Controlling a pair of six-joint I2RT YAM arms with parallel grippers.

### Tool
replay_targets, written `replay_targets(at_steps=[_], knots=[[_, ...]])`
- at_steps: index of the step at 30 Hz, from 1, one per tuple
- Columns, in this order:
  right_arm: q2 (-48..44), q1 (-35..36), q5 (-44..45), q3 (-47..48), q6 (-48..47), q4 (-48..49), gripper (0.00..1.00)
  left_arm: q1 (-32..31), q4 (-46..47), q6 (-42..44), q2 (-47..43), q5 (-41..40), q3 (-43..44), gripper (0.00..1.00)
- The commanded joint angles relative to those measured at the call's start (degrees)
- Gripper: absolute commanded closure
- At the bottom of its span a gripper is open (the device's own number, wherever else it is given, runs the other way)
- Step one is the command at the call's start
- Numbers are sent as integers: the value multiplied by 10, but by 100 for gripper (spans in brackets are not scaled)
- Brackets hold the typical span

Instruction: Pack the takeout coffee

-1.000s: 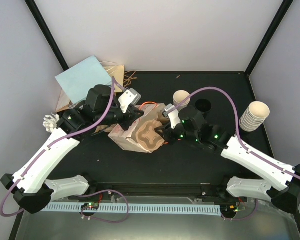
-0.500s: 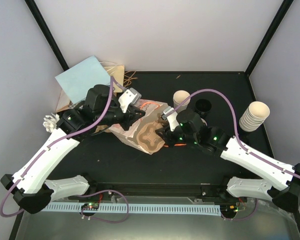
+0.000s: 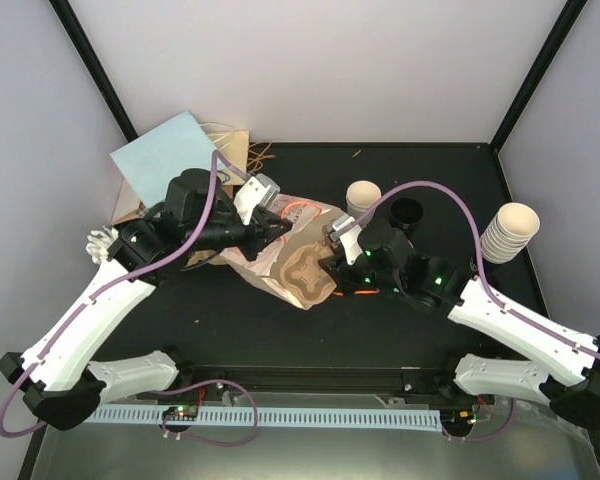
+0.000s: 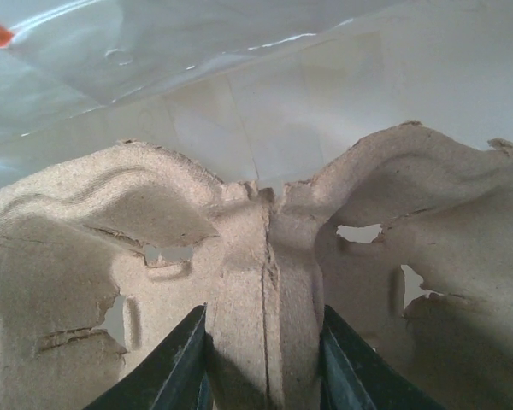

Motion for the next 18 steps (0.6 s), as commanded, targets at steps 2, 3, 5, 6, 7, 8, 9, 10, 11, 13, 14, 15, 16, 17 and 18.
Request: replay_targets(at_steps=[2,3,5,6,7,8,9,10,11,13,14,15,16,17,18], knots=[[-13,3,48,14,-4,-12,69,-2,34,-12,-8,37,29,98],[-15,3,53,13,-1,-9,69,-3,34,-13,-7,42,29,98],[-22,3,52,8,-3,5,69,-3,34,-13,-4,51,28,98],[-27,3,48,3,-10,13,69,-2,35,-13,-5,53,26,99],[-33,3,49,-2,-15,23,69,-3,37,-14,-4,55,25,98],[-39,3,53,-8,-16,31,70,-3,39,-16,-4,57,22,98],[-45,3,59,-13,-17,39,70,-3,40,-17,-4,60,20,99],[-50,3,62,-16,-17,44,69,-3,43,-18,-4,61,17,98],[-55,3,63,-17,-17,47,69,-2,46,-20,-4,63,16,98],[-58,3,58,-15,-23,49,69,-3,51,-24,-4,71,13,98],[-56,3,54,-12,-25,47,69,-3,53,-25,-5,74,12,98],[-54,3,49,-7,-27,45,69,-2,55,-26,-4,78,11,98],[-50,3,48,-4,-28,43,69,-3,57,-28,-3,83,10,99],[-46,3,48,0,-29,41,69,-3,58,-28,-1,87,9,98],[-42,3,47,5,-31,37,69,-3,59,-28,-1,90,9,98]])
